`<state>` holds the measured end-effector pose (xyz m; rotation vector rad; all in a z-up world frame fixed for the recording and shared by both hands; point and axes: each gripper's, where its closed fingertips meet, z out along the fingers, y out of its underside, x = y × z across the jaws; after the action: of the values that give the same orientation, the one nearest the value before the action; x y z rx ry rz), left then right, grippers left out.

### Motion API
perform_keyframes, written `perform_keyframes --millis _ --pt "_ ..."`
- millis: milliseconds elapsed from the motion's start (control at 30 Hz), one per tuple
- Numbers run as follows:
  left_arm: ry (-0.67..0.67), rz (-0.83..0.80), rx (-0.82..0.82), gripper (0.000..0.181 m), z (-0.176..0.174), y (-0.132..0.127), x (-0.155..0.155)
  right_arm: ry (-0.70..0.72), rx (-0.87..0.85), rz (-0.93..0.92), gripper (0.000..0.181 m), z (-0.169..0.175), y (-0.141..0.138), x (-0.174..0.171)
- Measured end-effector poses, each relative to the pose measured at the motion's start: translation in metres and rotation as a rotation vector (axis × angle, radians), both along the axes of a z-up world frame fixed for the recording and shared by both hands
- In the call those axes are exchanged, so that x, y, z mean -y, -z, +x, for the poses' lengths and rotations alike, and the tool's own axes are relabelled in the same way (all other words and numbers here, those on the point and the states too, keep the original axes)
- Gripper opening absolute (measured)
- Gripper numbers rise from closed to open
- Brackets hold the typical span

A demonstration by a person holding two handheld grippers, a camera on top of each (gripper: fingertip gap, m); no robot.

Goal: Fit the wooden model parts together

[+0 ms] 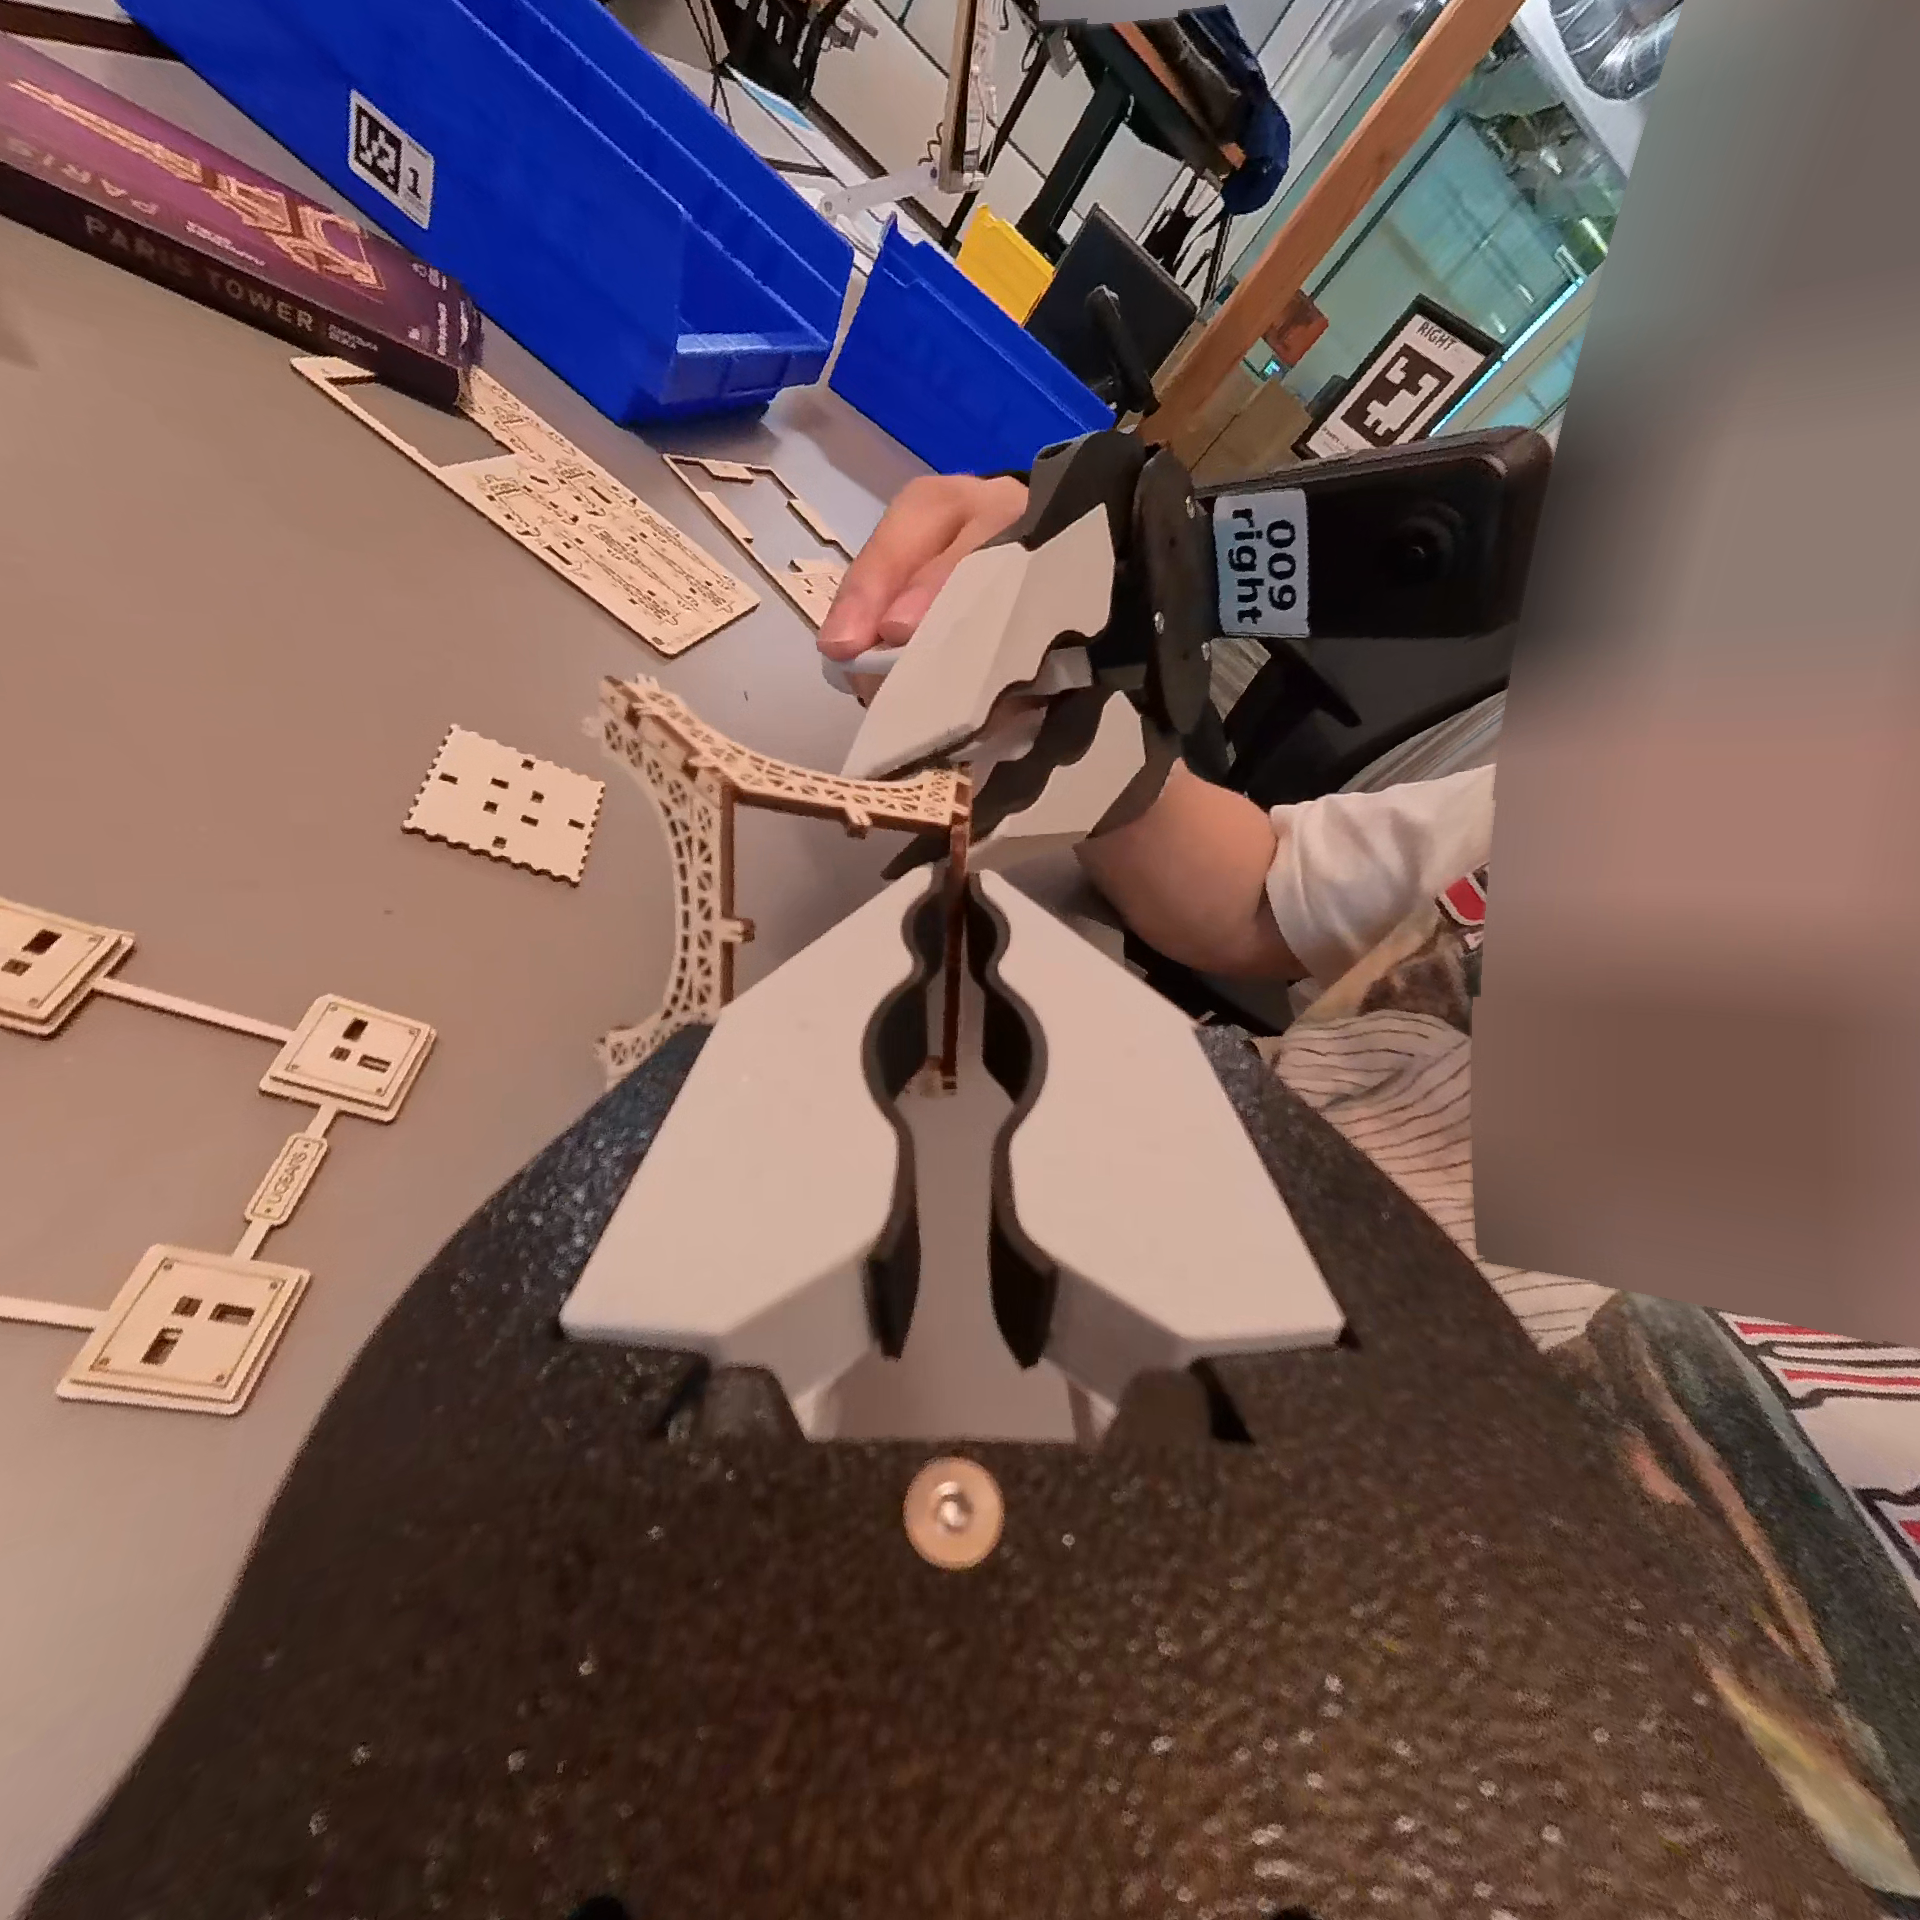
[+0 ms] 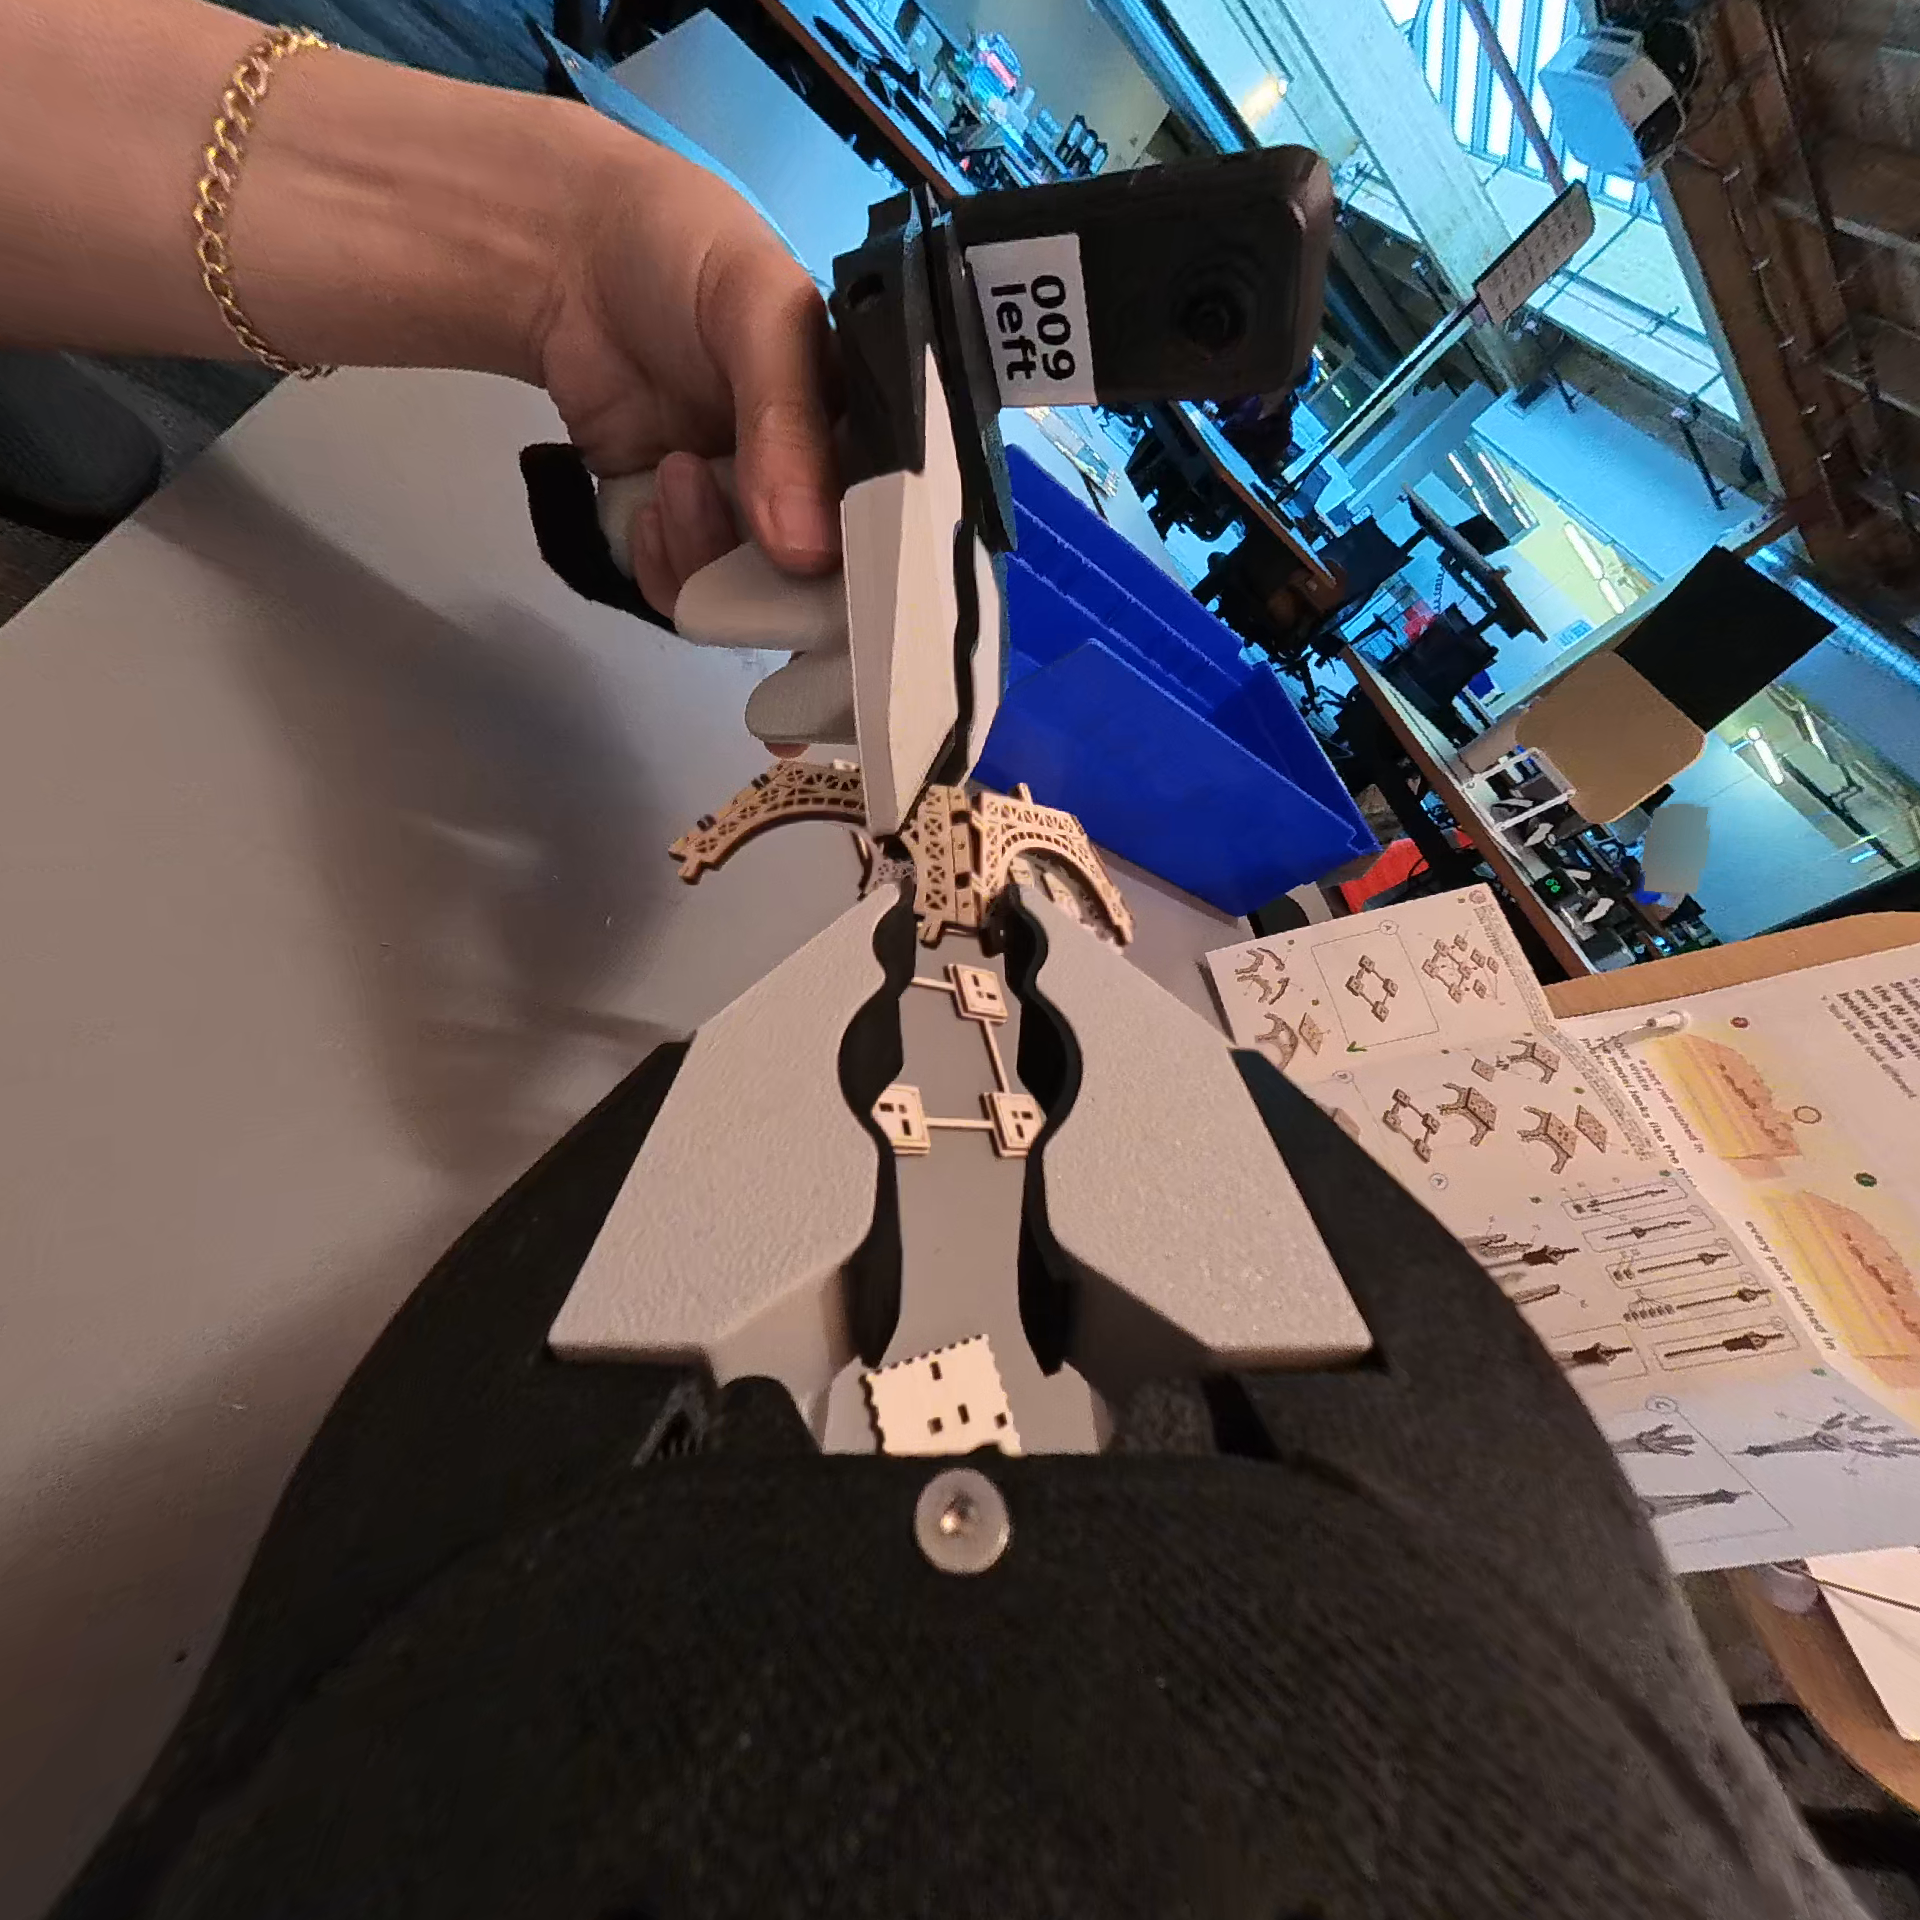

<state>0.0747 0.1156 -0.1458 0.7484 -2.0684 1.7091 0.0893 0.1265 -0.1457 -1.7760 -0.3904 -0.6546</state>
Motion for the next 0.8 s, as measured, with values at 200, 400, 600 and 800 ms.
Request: perform_keyframes --millis 200,400,600,800 --pt "-0.031 -0.011 -0.015 0.0 0.005 -0.001 -0.002 -0.007 0.029 0.018 0.027 -0.003 -0.005 0.0" --pt "0.004 -0.013 -0.044 0.0 -0.002 -0.001 0.001 0.01 0.079 0.012 0.026 -0.001 -0.005 0.0" --pt "-0.005 0.038 -0.079 0.0 -0.001 0.009 0.003 0.027 0.149 -0.056 0.026 0.0 0.003 -0.001" --pt "-0.006 0.1 -0.087 0.0 -0.002 0.018 0.003 0.005 0.156 -0.134 0.02 -0.003 0.015 -0.001"
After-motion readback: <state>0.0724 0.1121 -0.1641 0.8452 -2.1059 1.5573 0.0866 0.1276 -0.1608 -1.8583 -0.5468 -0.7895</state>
